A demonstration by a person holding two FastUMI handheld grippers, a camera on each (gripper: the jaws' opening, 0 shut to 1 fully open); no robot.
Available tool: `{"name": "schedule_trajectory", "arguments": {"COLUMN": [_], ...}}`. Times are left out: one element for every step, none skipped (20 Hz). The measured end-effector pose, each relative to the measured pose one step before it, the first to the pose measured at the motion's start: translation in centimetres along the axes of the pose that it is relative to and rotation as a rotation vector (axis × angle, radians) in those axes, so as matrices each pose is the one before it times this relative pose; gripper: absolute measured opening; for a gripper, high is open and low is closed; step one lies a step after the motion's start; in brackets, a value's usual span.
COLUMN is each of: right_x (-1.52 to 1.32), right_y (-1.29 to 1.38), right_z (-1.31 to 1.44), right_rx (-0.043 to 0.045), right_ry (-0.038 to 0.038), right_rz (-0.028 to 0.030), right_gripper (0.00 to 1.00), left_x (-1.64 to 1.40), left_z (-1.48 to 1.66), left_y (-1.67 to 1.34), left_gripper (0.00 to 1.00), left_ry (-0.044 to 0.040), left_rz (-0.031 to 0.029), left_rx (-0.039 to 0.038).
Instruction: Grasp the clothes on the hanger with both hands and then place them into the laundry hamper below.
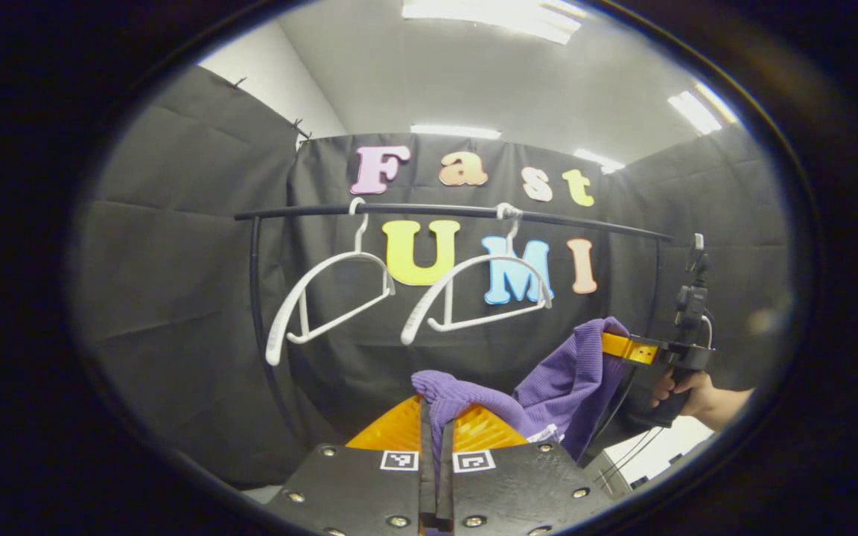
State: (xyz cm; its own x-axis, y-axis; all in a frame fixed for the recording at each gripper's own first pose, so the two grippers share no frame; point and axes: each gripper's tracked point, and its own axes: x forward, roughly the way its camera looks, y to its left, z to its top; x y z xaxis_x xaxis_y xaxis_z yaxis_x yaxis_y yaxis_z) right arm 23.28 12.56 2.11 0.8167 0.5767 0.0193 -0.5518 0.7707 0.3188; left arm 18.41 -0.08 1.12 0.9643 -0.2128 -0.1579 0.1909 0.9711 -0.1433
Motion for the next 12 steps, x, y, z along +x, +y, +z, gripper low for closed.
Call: {"name": "schedule_trajectory", "arguments": {"right_x": [-0.693,-0.777,-0.747,-0.629,-0.625,-0.579,-0.518,-0.515,-0.485,-0.480,-0.356,-0.394], "right_y": [0.895,0.727,0.923,0.657,0.725,0.717,0.678,0.549,0.681,0.684,0.528,0.341], "right_z": [-0.138,-0.037,-0.332,-0.294,-0.400,-0.402,-0.504,-0.402,-0.472,-0.480,-0.589,-0.586], "right_rx": [-0.00569,-0.00361,-0.00222,-0.00406,-0.00630,-0.00554,-0.00690,-0.00812,-0.00862,-0.01032,-0.01549,-0.02201], "right_ry": [-0.00493,-0.00342,-0.00033,0.00077,0.00318,0.00530,0.00619,0.00437,0.00331,0.00343,0.00494,0.00608], "right_rz": [0.00088,-0.00133,0.00148,-0.00140,-0.00172,0.00044,-0.00034,-0.00255,-0.00148,-0.00107,-0.00388,-0.00691], "right_gripper": [0.05,0.05,0.05,0.05,0.05,0.05,0.05,0.05,0.05,0.05,0.05,0.05], "left_x": [-0.389,-0.430,-0.178,-0.114,-0.174,0.050,0.083,0.066,0.090,0.159,0.206,-0.193], "left_z": [-0.300,-0.335,-0.351,-0.585,-0.380,-0.458,-0.407,-0.400,-0.482,-0.590,-0.670,-0.938], "left_y": [-0.478,-0.542,-0.559,-0.518,-0.346,-0.387,-0.371,-0.449,-0.385,-0.382,-0.368,-0.469], "left_gripper": [0.02,0.02,0.02,0.02,0.02,0.02,0.02,0.02,0.02,0.02,0.02,0.02], "left_ry": [-0.00481,-0.00515,-0.00425,-0.00122,0.00152,0.00155,0.00086,-0.00260,-0.00122,-0.00086,0.00533,0.00812], "left_rz": [-0.01701,-0.01936,-0.01877,-0.01485,-0.00962,-0.01058,-0.01003,-0.00931,-0.00938,-0.01223,-0.01355,-0.01166], "left_rx": [-0.00866,-0.00800,-0.00467,0.00032,0.00095,-0.00006,-0.00275,-0.00027,-0.00022,-0.00101,-0.00360,-0.00118]}}
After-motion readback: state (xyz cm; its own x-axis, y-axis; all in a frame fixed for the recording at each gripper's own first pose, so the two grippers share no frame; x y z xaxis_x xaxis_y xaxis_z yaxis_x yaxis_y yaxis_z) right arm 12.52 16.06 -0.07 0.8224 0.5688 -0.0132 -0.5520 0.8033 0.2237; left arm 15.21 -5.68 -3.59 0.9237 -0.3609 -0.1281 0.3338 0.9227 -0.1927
